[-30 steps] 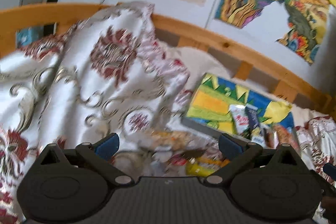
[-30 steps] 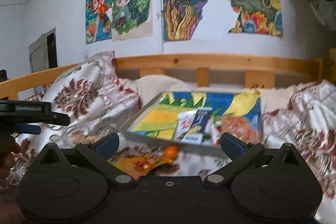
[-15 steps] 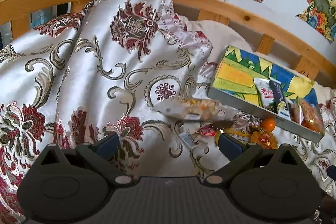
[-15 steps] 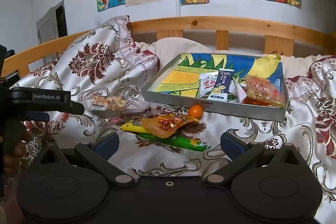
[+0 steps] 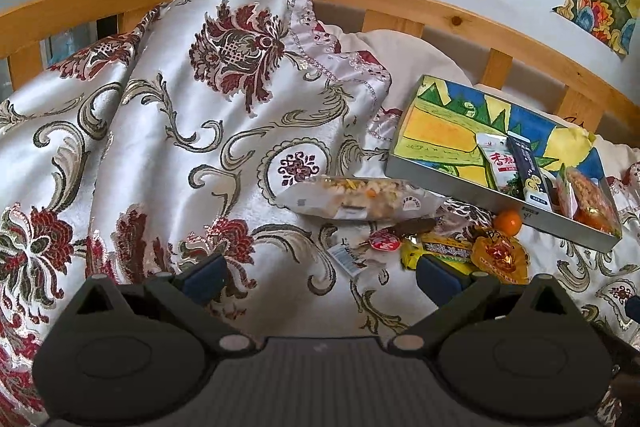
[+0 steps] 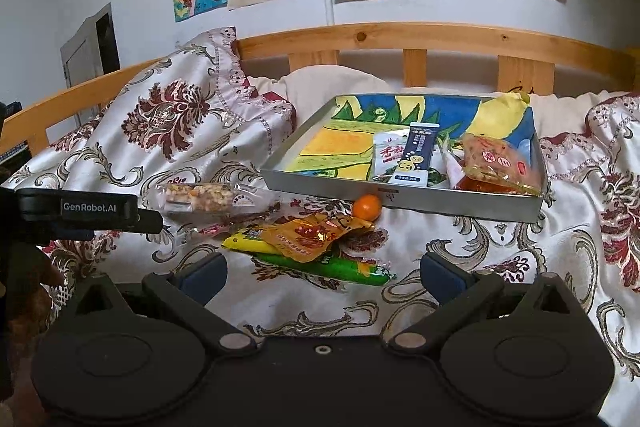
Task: Organize snacks
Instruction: 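Withdraw both tools from the tray back over the loose snacks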
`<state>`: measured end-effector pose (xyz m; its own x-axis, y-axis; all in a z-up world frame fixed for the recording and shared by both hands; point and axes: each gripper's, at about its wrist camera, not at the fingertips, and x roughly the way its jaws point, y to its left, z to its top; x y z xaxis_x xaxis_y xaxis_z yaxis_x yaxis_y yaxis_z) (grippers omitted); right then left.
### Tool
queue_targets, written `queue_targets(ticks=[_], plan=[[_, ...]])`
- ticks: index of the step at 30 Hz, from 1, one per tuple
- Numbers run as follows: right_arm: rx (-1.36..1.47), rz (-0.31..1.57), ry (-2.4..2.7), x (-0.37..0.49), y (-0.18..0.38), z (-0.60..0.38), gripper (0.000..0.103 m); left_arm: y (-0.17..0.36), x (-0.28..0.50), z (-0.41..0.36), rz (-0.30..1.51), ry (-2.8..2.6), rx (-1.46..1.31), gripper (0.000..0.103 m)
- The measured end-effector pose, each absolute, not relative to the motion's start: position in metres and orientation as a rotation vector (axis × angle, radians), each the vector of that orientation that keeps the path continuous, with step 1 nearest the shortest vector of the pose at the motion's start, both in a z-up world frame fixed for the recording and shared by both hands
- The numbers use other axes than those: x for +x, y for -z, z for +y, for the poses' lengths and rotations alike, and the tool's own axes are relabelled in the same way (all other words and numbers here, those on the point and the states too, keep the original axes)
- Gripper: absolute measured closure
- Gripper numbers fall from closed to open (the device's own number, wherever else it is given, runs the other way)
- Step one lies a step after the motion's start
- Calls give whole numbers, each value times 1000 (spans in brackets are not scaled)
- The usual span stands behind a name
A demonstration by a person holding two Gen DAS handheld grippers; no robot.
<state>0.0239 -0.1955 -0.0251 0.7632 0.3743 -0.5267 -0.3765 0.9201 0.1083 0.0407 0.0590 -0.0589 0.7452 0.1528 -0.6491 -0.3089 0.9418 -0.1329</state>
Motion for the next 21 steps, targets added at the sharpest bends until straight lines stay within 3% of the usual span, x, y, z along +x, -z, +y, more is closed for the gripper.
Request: queue_targets(ticks=[21], plan=[[48, 632, -378, 39, 32, -200, 1, 64, 51, 54, 708, -249, -191, 1]])
